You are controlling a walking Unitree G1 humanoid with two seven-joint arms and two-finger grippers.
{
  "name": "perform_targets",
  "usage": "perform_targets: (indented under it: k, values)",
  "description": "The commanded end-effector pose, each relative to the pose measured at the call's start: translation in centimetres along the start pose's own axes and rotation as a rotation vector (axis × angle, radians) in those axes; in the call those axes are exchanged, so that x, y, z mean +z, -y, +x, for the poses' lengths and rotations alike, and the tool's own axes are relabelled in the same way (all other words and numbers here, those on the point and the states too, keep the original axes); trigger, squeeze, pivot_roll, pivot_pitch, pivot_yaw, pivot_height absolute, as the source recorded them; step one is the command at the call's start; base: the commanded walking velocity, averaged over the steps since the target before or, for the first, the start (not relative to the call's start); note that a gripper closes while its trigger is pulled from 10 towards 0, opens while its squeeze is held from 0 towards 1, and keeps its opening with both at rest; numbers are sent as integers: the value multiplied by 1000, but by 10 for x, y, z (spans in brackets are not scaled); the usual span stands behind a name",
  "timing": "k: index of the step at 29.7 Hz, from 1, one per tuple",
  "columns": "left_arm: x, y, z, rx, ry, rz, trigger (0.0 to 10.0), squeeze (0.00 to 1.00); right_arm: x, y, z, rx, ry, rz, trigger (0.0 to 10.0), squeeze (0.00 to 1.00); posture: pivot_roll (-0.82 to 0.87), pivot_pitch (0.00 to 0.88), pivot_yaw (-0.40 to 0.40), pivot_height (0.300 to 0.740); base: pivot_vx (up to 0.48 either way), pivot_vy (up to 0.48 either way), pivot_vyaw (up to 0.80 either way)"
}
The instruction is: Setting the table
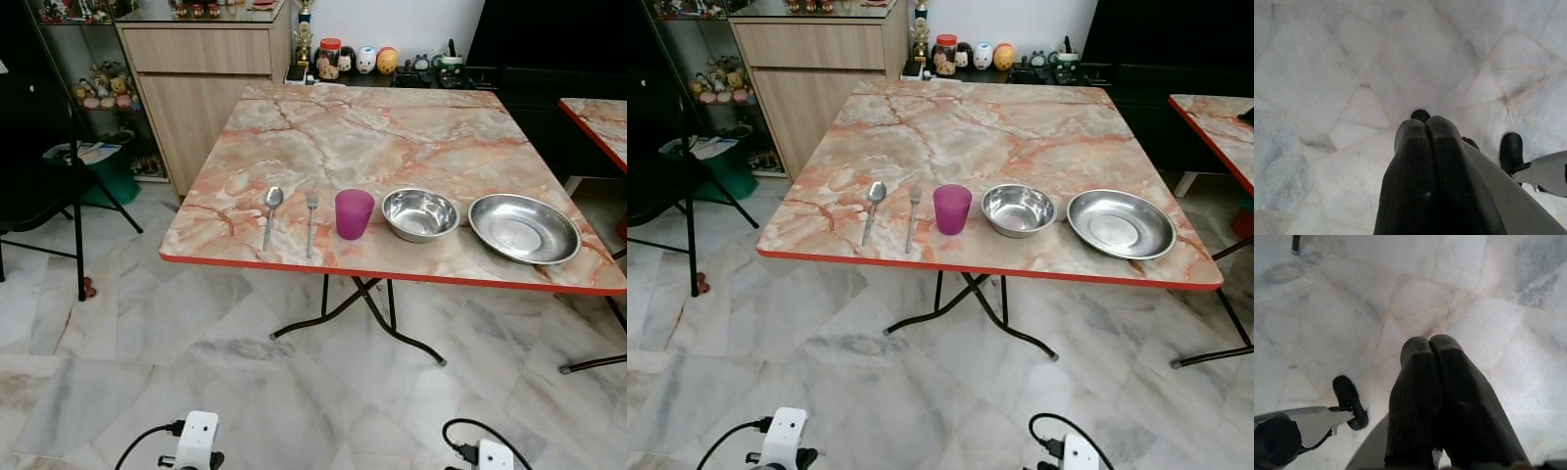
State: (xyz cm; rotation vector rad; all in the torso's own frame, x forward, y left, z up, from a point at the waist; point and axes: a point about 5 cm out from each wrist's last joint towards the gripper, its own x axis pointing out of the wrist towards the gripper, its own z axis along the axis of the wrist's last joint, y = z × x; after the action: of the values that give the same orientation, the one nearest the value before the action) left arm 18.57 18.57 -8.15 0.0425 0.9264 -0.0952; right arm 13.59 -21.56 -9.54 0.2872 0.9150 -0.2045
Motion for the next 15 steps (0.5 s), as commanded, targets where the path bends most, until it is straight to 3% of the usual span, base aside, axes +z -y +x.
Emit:
perform_targets:
  k: [1,15]
  values:
    - [-6,-2,-2,8,-17,26,10000,0,-1,2,-1,-15,5,18,10000,0,4,0,-5,740,0,0,0]
    - [-10,-3,-3,8,-24,24,10000,0,3,1,0,-2,12,6,10000,0,12,0,-7,740,0,0,0]
